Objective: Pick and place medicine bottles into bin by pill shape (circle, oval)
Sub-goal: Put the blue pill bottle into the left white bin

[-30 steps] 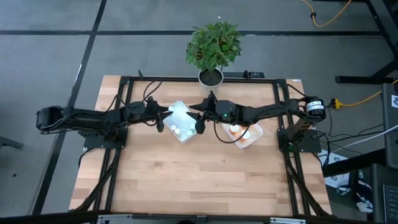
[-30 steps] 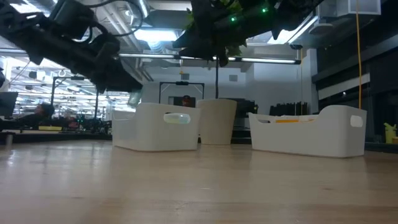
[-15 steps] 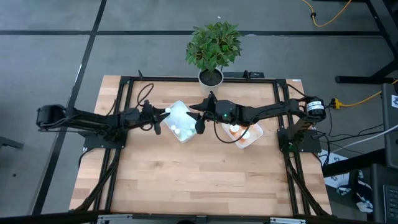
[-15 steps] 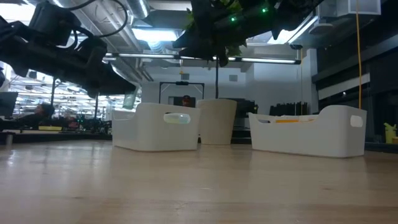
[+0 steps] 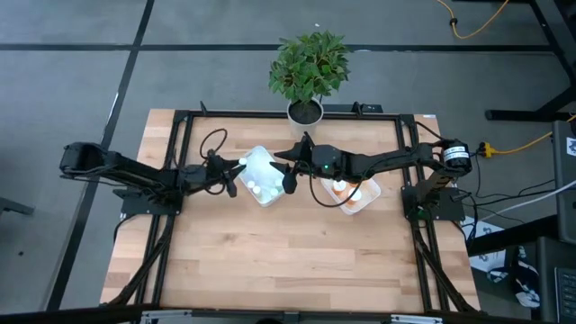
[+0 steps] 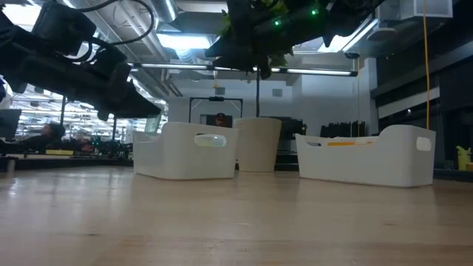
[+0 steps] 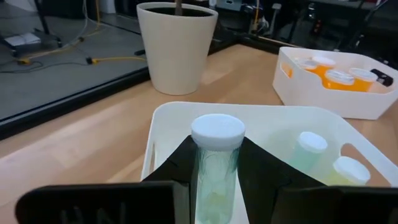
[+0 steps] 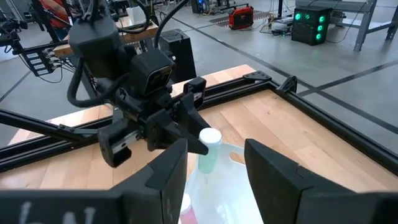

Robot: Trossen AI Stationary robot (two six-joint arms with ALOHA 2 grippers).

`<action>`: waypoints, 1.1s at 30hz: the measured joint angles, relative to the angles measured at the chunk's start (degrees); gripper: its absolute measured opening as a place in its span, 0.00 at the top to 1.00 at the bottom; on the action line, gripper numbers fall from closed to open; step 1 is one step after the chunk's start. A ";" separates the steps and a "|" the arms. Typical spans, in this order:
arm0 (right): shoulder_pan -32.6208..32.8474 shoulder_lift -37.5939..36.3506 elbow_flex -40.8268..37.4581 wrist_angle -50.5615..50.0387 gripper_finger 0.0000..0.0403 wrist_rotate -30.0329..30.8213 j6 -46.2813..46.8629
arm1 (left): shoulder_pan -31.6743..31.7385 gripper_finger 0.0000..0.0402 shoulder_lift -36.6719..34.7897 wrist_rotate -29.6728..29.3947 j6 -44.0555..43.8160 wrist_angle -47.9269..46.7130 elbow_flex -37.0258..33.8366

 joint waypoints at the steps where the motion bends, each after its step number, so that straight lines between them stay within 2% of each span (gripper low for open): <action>1: -0.02 0.00 -0.02 -0.02 0.60 0.00 0.00 | -0.26 0.82 0.88 -0.77 -0.01 0.84 0.00; 16: 0.00 0.02 -0.02 -1.16 0.60 0.00 0.00 | -3.97 0.82 12.89 -4.62 -3.06 9.95 0.00; 25: 0.00 0.02 -0.02 -1.22 0.60 0.00 -1.18 | -5.33 0.82 14.41 -6.46 -3.56 9.47 0.00; 33: 0.00 0.02 -0.02 -1.22 0.60 0.00 -1.14 | -5.33 0.82 14.41 -4.18 -3.58 8.91 0.00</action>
